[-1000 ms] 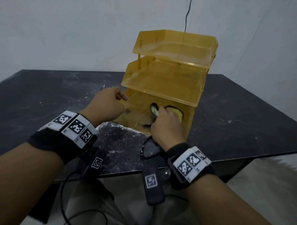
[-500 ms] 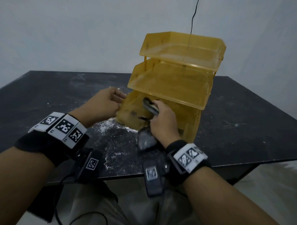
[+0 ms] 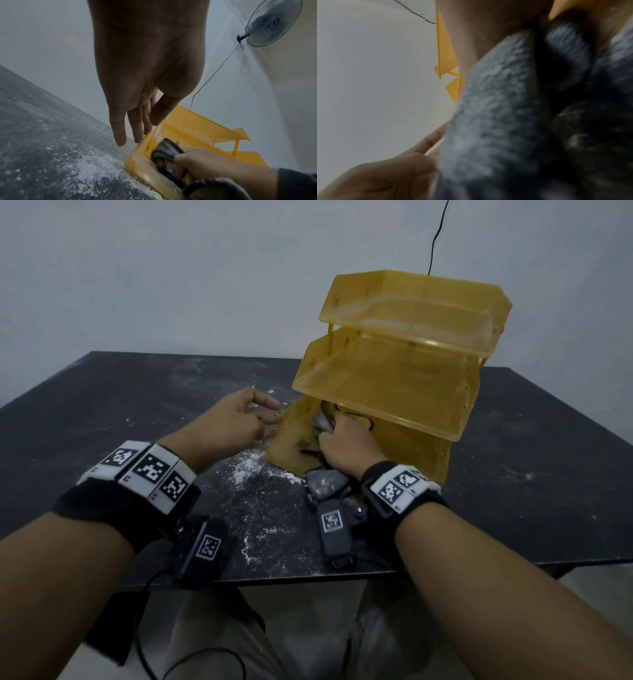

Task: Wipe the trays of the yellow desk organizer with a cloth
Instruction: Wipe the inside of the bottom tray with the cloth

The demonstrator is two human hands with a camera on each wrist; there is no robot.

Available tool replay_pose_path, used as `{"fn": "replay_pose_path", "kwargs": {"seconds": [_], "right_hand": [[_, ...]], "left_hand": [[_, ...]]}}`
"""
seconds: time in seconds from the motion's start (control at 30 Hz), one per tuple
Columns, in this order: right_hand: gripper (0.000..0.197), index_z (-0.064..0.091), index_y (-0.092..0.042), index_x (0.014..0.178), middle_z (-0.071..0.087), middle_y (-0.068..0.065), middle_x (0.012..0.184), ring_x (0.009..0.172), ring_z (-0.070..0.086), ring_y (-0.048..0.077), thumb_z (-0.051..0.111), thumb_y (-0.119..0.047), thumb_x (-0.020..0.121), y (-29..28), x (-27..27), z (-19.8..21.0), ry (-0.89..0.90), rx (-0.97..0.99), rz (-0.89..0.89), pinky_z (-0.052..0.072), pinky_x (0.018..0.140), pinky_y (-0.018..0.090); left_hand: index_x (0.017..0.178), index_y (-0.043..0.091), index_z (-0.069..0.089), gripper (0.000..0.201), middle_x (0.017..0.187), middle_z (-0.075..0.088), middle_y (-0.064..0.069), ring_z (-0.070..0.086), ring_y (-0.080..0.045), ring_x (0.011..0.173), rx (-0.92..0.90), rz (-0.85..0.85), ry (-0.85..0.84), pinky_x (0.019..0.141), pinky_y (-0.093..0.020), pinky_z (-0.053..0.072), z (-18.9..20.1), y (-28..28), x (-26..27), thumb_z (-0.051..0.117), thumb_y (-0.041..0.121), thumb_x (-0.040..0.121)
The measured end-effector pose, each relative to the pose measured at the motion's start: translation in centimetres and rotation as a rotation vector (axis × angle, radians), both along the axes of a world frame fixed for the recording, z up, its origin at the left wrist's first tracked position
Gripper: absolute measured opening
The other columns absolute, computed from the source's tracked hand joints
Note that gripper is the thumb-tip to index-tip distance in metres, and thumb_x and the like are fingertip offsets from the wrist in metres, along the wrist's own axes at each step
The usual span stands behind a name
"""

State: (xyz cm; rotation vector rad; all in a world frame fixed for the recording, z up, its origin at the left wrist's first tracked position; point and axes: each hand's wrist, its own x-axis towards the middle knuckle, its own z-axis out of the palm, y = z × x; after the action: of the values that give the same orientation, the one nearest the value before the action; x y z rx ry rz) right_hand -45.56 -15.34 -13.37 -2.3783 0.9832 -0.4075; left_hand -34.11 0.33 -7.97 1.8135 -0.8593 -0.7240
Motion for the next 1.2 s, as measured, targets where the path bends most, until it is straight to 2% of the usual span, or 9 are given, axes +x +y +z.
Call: {"fn": "replay_pose_path", "kwargs": {"seconds": [0.1,0.2,0.37,0.5,0.67,0.83,1.0,1.1,1.2], "right_hand": [[0.028,0.060,-0.010,0.118,0.064,0.015,0.119,0.105,0.060,0.034,0.047,-0.019,0.095,0.7,1.9,0.7,0.134,-0.064,0.129,0.043,0.078,0.034],[0.028,0.066,-0.016,0.118,0.068,0.008,0.116,0.104,0.062,0.029,0.051,-0.019,0.095,1.7,1.2,1.0,0.130,-0.116,0.247,0.050,0.082,0.034],[0.032,0.078,-0.027,0.109,0.075,-0.009,0.101,0.082,0.067,-0.002,0.059,-0.005,0.094,2.5,-1.9,0.9,-0.142,0.141,0.411,0.051,0.074,0.017],[0.030,0.063,-0.013,0.122,0.066,0.007,0.115,0.099,0.062,0.027,0.047,-0.011,0.098,2.3,0.7,0.4,-0.299,0.179,-0.006,0.042,0.076,0.029],[0.015,0.061,-0.010,0.106,0.065,0.009,0.108,0.095,0.060,0.030,0.051,-0.015,0.097,6.0,3.2,-0.6,-0.181,0.047,0.095,0.047,0.076,0.034],[0.030,0.077,-0.019,0.105,0.074,-0.003,0.093,0.080,0.066,0.019,0.053,-0.007,0.090,4.6,-1.0,0.6,-0.114,0.009,0.344,0.051,0.063,0.025],[0.023,0.068,-0.012,0.100,0.069,0.008,0.096,0.083,0.062,0.028,0.046,-0.011,0.094,0.5,-0.2,0.6,-0.075,0.025,0.071,0.041,0.066,0.031],[0.022,0.069,-0.010,0.098,0.069,0.008,0.096,0.085,0.062,0.029,0.049,-0.012,0.093,1.2,1.0,0.8,0.023,-0.050,0.215,0.042,0.062,0.030],[0.027,0.076,-0.024,0.106,0.072,-0.005,0.097,0.085,0.064,0.018,0.056,-0.014,0.091,2.0,0.1,1.0,0.051,-0.033,0.369,0.049,0.068,0.026]], "left_hand": [[0.125,0.006,0.051,0.044,0.118,0.065,-0.014,0.065,-0.026,0.108,-0.002,-0.005,0.018,0.087,-0.048,0.049,0.0,-0.1,0.2,0.044,-0.018,0.089],[0.125,0.010,0.051,0.047,0.119,0.065,-0.014,0.066,-0.025,0.106,-0.003,-0.013,0.033,0.085,-0.044,0.048,-0.3,-0.1,0.6,0.044,-0.018,0.088],[0.121,0.015,0.051,0.050,0.116,0.069,-0.010,0.068,-0.026,0.106,-0.015,-0.014,0.082,0.099,-0.053,0.050,-0.5,0.0,1.0,0.043,-0.020,0.086],[0.123,0.016,0.050,0.049,0.116,0.071,-0.006,0.069,-0.021,0.106,-0.023,-0.033,0.106,0.099,-0.050,0.047,-0.5,0.3,1.1,0.041,-0.019,0.089],[0.125,0.018,0.050,0.047,0.111,0.073,-0.008,0.070,-0.024,0.103,-0.045,-0.020,0.148,0.101,-0.050,0.048,-0.5,0.3,1.5,0.046,-0.014,0.091],[0.125,0.017,0.049,0.040,0.113,0.073,-0.010,0.071,-0.030,0.103,-0.057,0.000,0.197,0.097,-0.049,0.051,-0.4,0.1,1.9,0.043,-0.008,0.095],[0.126,0.020,0.049,0.038,0.113,0.073,-0.003,0.070,-0.022,0.104,-0.041,-0.019,0.155,0.101,-0.051,0.047,-0.5,0.2,1.6,0.046,-0.003,0.097],[0.123,0.023,0.050,0.038,0.113,0.073,-0.001,0.069,-0.021,0.105,-0.024,-0.026,0.134,0.101,-0.050,0.047,-0.6,0.2,1.5,0.048,-0.004,0.096],[0.123,0.022,0.050,0.038,0.113,0.073,-0.001,0.070,-0.022,0.104,-0.021,-0.025,0.126,0.101,-0.050,0.047,-0.5,0.1,1.5,0.048,-0.004,0.096]]}}
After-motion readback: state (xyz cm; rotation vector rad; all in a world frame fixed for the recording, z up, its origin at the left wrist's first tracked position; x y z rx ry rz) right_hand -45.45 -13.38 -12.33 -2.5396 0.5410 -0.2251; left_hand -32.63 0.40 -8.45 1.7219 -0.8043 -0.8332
